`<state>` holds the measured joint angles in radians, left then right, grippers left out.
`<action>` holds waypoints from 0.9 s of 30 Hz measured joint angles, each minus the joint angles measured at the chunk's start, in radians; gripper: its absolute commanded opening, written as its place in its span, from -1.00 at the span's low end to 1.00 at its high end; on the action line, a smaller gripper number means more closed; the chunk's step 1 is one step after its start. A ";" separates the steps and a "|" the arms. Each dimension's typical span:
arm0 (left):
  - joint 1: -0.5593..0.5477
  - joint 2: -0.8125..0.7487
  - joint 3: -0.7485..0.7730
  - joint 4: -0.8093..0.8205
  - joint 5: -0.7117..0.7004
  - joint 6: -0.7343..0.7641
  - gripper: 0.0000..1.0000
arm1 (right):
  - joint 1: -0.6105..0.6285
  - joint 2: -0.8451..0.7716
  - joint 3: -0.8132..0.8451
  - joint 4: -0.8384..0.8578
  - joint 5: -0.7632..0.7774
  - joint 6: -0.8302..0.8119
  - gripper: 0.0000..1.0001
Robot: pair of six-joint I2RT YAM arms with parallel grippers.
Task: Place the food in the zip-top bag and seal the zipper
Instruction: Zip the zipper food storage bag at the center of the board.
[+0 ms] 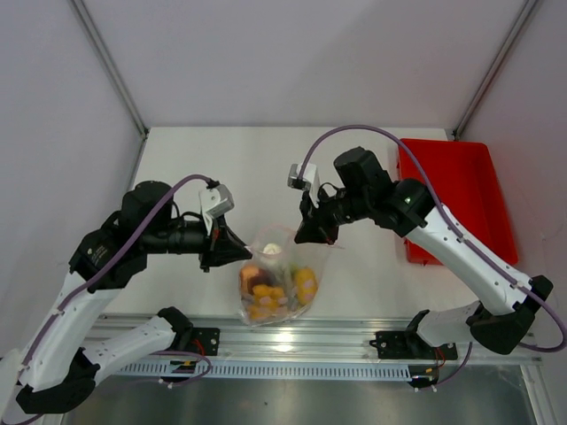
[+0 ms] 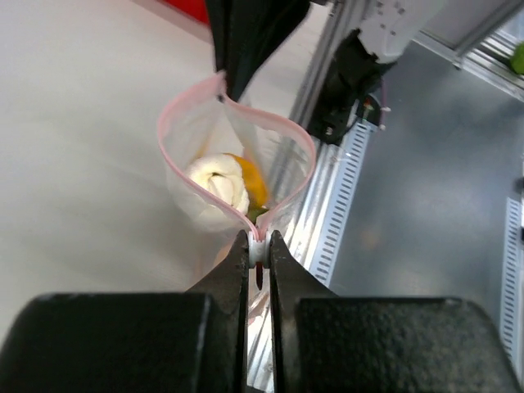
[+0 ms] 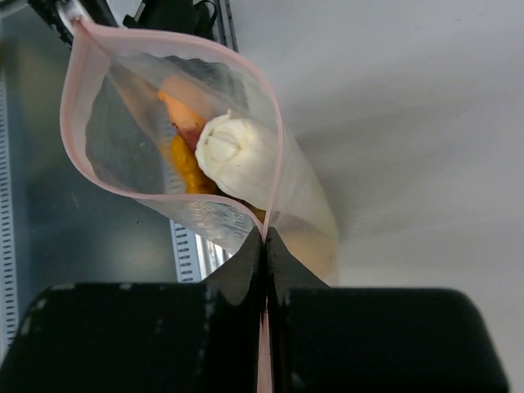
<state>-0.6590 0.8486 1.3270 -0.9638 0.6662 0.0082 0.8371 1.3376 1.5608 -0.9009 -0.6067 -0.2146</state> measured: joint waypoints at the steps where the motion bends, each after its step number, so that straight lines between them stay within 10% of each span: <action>1: 0.000 0.008 0.016 -0.002 -0.031 -0.004 -0.64 | -0.001 0.006 0.007 0.000 -0.003 0.021 -1.00; 4: 0.000 0.022 0.051 0.011 -0.158 -0.034 -0.34 | -0.002 0.014 0.013 0.003 0.017 0.113 -1.00; 10: 0.000 0.002 0.054 0.119 -0.300 -0.073 -0.38 | 0.006 0.027 0.018 0.001 0.023 0.289 -1.00; 17: 0.000 -0.006 0.070 0.178 -0.382 -0.101 0.36 | 0.010 0.026 0.037 -0.014 0.100 0.441 -1.00; 27: -0.235 -0.079 0.032 0.235 -0.466 -0.210 0.77 | 0.150 -0.113 -0.088 0.128 0.572 0.930 -1.00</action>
<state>-0.8940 0.7696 1.3590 -0.7292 0.2001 -0.2016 0.9871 1.2243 1.4727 -0.7731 -0.0349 0.7155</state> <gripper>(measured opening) 0.836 0.007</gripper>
